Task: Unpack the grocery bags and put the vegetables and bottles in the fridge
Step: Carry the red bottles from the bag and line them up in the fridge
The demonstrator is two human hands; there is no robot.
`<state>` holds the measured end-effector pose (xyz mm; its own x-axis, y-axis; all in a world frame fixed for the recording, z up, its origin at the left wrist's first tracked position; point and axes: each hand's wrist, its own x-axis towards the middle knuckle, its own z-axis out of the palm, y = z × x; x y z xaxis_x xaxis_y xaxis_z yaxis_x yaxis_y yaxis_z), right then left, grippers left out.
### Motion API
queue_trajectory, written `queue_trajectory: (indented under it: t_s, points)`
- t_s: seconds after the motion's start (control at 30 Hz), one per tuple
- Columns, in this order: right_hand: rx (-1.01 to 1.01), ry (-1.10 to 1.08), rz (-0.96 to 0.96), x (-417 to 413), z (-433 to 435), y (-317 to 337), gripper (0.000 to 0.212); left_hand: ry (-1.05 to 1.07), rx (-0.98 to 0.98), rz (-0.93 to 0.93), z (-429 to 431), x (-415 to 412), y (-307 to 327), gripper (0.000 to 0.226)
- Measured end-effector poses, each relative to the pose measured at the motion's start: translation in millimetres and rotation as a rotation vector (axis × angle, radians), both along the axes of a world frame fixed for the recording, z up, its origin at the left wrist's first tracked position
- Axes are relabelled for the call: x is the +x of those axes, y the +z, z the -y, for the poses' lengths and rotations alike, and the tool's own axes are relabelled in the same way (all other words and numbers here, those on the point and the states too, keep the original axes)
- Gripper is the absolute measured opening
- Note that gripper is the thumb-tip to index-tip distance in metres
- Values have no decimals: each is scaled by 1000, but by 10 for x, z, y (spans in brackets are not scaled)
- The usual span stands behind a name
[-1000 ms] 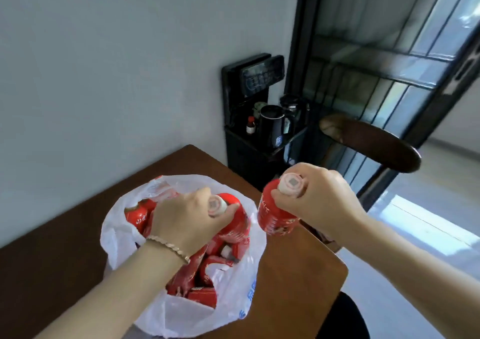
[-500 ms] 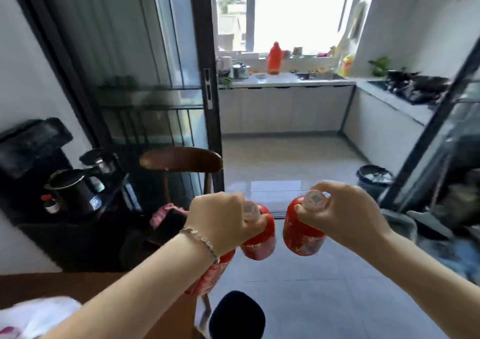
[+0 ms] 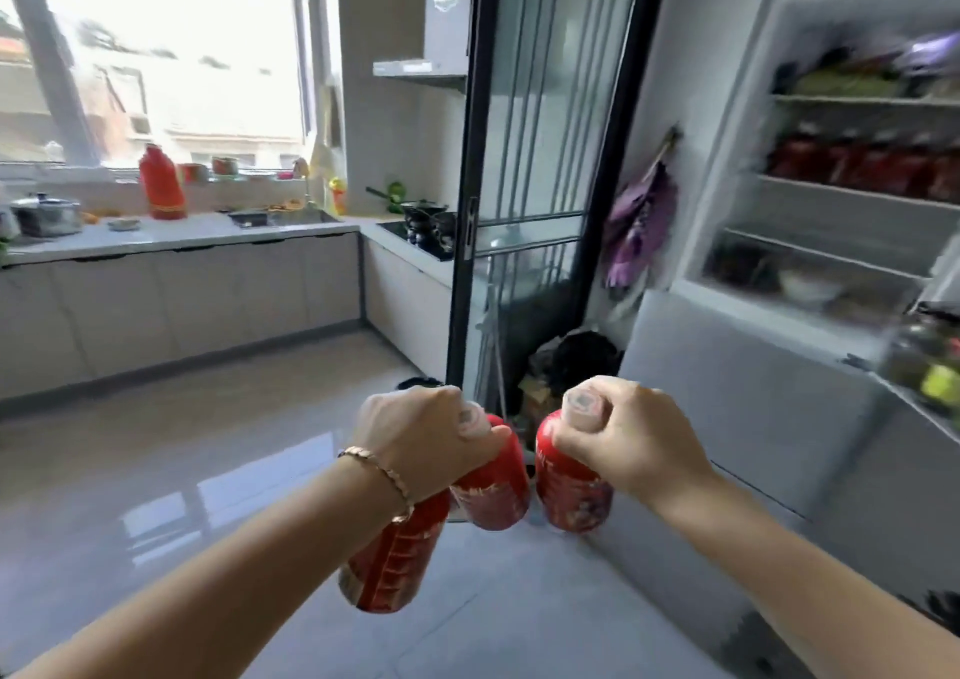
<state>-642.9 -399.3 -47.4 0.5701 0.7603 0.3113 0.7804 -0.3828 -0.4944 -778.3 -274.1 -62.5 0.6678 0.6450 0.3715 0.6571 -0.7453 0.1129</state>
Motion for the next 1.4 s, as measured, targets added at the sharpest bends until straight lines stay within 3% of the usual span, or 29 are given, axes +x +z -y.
queue_trajectory:
  t_s: [0.4,0.67,1.07,1.23,1.4]
  points:
    - [111,-410,17,2673,-479,274,20,-451,37,20,-852,3273,397,50]
    - [222,-605,81,4322,-804,815,30,-711,155,62,-1329,5383,1064,49]
    - [471,-776,325,7029,-999,1506,13,-832,316,302,-1378,8215,1984,51]
    - [544,-872,451,8171,-1031,1905,28,-805,364,464,-1389,9225,2442,51]
    - [478,-954,377,9023,-1049,2105,35,-854,441,518,-1359,9976,2618,51]
